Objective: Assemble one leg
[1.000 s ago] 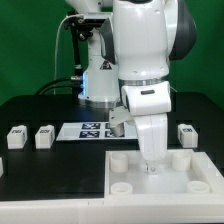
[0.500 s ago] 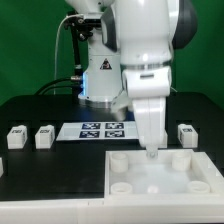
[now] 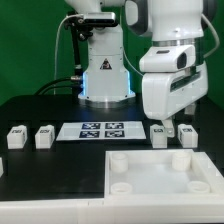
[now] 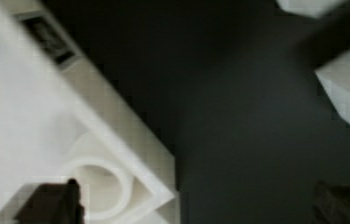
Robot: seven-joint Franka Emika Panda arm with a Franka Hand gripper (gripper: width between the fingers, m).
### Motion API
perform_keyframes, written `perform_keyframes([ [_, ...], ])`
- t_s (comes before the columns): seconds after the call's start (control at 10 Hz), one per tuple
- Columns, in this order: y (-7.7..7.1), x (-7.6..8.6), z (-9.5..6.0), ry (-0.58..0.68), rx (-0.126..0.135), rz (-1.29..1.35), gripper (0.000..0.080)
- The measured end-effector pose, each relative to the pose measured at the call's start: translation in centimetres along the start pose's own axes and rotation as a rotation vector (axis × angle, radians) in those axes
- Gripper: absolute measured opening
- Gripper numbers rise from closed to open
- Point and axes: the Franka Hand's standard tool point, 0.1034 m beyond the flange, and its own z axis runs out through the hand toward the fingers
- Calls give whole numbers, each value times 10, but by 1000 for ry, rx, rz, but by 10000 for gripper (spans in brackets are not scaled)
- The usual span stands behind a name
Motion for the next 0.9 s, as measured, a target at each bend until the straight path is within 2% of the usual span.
perform_keyframes([
  [0.3, -3, 1, 1, 4, 13, 299, 649],
  [0.6, -40, 4, 10, -25, 40, 712, 649],
  [0.9, -43, -1, 16, -64, 49, 699, 649],
])
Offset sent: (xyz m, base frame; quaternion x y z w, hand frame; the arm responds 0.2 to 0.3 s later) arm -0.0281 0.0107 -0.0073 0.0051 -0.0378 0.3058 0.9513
